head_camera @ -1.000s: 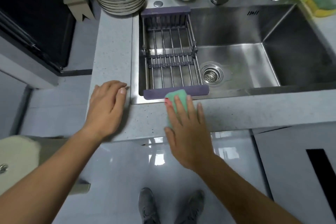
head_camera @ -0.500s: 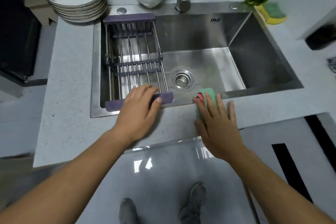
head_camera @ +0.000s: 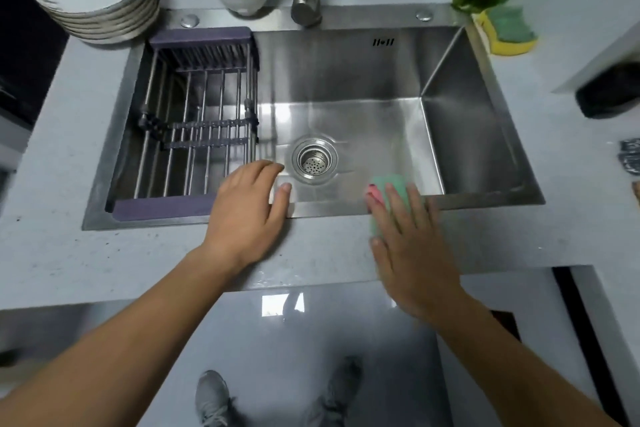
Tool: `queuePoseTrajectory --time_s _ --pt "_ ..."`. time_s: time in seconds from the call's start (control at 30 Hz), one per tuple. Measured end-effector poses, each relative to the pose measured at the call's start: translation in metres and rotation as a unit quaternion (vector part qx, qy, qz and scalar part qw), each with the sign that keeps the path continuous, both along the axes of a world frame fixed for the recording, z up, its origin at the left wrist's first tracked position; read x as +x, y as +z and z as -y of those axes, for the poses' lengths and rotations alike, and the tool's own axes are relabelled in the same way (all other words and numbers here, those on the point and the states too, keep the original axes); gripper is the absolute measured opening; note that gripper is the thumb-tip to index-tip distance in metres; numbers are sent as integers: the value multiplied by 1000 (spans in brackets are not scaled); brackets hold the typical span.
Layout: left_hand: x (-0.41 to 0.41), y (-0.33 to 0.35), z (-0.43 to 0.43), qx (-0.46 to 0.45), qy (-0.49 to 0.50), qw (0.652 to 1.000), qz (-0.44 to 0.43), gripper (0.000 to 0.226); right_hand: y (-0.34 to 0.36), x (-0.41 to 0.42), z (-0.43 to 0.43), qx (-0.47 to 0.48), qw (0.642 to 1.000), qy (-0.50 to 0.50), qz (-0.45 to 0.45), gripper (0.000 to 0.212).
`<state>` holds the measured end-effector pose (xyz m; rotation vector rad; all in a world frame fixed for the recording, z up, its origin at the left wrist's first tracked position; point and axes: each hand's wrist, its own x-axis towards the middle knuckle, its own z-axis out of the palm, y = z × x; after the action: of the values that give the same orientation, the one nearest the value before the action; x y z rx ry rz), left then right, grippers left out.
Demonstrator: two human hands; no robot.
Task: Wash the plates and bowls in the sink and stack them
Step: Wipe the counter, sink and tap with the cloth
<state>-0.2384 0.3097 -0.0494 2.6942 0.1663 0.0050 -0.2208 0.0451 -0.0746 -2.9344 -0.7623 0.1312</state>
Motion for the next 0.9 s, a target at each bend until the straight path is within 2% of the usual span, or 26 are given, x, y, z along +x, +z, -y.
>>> queuePoseTrajectory --time_s 0.2,0.3,0.37,0.4,0.43,0.47,0.5,0.53,0.57,0.63,0.7,0.77,0.83,0.9 --pt "8 -4 38 -7 -22 1000 -5 49 1 22 26 126 988 81 -26 51" --pt "21 1 58 -31 -22 999 -7 51 -4 62 58 171 985 18 -2 40" --pt "29 4 72 -73 -19 997 -2 56 0 84 69 217 973 -61 -44 37" --pt "33 7 79 -105 -14 994 1 56 5 93 68 275 952 -108 -77 32" --pt "37 7 87 -150 -3 989 6 52 12 102 65 350 915 -166 -116 25" --pt "43 11 97 -209 18 978 3 47 22 110 57 439 854 -227 -161 19" --pt "52 17 108 -288 44 957 -9 44 34 118 48 520 777 -280 -217 20" --pt "61 25 122 -377 70 923 -28 45 42 122 37 578 703 -313 -271 24" --pt "72 32 135 -466 98 878 -42 50 50 125 25 608 649 -331 -316 30" --pt "92 44 160 -590 146 791 -68 51 60 125 1 629 606 -331 -358 31" --pt "103 51 176 -634 175 749 -81 59 64 125 -19 649 601 -318 -342 18" --pt "109 53 185 -648 201 729 -93 72 65 135 -30 651 610 -332 -306 13" --pt "113 50 181 -677 217 694 -115 86 59 145 -35 629 648 -330 -275 21" --pt "118 44 171 -719 209 654 -107 78 52 148 -42 596 696 -306 -258 22"
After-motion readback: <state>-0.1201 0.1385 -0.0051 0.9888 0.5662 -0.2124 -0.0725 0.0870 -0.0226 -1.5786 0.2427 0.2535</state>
